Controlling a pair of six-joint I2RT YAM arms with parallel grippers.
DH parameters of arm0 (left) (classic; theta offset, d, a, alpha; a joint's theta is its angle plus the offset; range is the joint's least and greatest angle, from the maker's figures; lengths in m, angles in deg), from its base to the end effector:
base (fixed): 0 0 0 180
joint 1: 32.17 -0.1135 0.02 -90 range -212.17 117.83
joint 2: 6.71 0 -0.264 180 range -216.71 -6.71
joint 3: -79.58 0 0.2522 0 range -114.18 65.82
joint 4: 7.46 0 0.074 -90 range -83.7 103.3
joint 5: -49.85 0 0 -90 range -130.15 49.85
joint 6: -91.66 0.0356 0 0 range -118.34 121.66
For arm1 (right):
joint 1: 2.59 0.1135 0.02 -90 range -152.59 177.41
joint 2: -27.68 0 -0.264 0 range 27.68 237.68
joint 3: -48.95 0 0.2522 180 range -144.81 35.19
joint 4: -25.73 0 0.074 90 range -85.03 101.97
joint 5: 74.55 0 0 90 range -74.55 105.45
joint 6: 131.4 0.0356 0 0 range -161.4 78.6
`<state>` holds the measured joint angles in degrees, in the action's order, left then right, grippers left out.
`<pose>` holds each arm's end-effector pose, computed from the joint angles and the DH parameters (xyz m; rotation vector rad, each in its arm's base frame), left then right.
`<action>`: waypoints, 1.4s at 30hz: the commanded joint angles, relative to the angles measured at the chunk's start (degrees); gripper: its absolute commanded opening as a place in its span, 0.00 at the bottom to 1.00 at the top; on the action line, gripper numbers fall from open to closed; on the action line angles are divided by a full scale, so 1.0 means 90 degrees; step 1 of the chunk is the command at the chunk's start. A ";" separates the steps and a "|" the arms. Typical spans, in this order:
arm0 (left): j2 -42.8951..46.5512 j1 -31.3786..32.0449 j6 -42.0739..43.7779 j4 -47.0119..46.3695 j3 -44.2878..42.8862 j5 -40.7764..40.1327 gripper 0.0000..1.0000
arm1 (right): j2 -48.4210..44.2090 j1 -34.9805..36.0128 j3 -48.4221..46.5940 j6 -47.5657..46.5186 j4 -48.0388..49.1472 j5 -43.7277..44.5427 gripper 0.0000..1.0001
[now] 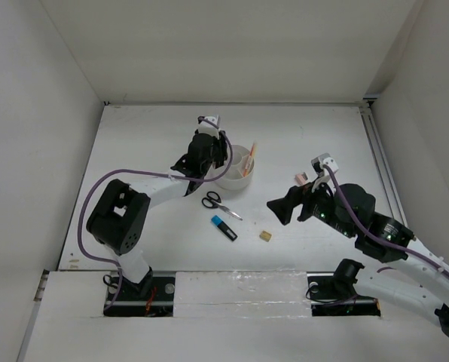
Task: Sort the stationery into containers
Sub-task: Place the pen in the storage box, then pick up the pen from the center of the board.
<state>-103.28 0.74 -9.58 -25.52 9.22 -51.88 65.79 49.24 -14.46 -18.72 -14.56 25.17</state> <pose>0.3265 -0.2027 0.2489 0.1728 1.7174 -0.3965 0.0947 0.1108 0.3560 -0.3567 1.8624 0.7511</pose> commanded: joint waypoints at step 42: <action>0.5818 -0.0082 -0.3272 0.7148 -0.0381 -0.2818 1.00 | 0.7415 0.1594 -0.1798 0.0009 0.0720 0.0367 0.69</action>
<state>-53.36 0.24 -39.13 37.13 8.24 -73.78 131.75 62.79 -28.99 -20.18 -8.17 27.26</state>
